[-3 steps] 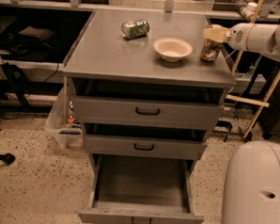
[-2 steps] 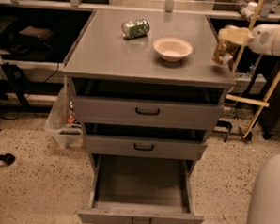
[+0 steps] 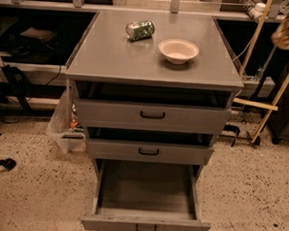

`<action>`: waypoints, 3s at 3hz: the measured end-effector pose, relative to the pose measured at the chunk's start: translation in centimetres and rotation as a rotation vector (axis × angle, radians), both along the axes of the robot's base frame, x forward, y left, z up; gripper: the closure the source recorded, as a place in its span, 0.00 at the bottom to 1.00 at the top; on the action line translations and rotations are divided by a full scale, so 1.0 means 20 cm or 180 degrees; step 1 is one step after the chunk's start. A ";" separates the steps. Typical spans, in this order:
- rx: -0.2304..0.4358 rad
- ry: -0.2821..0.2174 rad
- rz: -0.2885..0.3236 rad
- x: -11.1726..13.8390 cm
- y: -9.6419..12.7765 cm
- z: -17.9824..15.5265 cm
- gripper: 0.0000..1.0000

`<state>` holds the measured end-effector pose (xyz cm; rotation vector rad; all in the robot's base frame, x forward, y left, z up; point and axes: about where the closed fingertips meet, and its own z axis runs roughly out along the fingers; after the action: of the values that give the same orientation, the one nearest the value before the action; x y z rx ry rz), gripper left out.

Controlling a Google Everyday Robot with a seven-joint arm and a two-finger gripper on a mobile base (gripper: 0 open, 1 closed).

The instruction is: Place orange can into bottom drawer

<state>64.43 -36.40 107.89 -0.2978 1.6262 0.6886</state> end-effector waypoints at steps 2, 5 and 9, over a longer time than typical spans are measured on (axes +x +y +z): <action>0.0007 -0.0187 -0.0200 -0.17 -0.01 0.20 1.00; 0.0055 0.0386 0.0014 -0.40 0.06 -1.02 1.00; 0.0038 0.0890 -0.0114 -0.29 0.57 -2.28 1.00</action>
Offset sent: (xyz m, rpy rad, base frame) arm -0.0381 0.0136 0.0163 -0.0687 -0.0944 -0.0471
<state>58.67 -24.96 62.38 -0.1682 1.8872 0.7371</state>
